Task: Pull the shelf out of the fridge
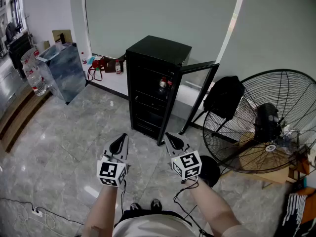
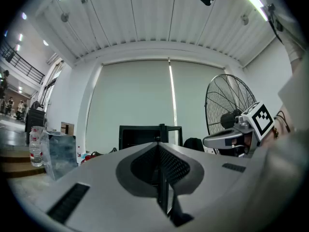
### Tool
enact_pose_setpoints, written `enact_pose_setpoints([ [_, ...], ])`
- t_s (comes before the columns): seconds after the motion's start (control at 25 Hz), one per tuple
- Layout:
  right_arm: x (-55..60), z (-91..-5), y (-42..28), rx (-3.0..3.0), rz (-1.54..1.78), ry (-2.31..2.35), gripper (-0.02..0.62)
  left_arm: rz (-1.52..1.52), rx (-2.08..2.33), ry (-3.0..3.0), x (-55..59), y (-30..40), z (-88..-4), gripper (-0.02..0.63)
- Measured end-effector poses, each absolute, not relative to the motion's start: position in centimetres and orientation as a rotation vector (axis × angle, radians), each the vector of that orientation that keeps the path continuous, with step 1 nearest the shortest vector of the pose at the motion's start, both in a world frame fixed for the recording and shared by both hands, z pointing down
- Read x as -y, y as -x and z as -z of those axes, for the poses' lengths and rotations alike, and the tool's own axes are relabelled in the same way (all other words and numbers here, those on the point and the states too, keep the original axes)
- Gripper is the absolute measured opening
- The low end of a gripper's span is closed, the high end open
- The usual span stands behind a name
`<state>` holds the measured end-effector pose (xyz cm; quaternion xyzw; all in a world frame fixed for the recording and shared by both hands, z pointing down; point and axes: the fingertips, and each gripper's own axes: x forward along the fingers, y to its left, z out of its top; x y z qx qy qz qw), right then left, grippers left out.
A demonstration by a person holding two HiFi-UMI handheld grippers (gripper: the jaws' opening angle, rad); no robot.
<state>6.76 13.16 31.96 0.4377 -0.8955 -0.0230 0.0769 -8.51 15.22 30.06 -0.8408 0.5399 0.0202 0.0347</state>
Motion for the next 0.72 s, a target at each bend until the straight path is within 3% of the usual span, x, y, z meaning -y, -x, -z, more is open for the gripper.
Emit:
enact_pose_setpoints([
  [0.72,-12.8,-32.3,-7.5,2.676,0.055,-1.301,0.015,-0.076,-1.594,2.637,-14.9,7.1,-30.1,0.008],
])
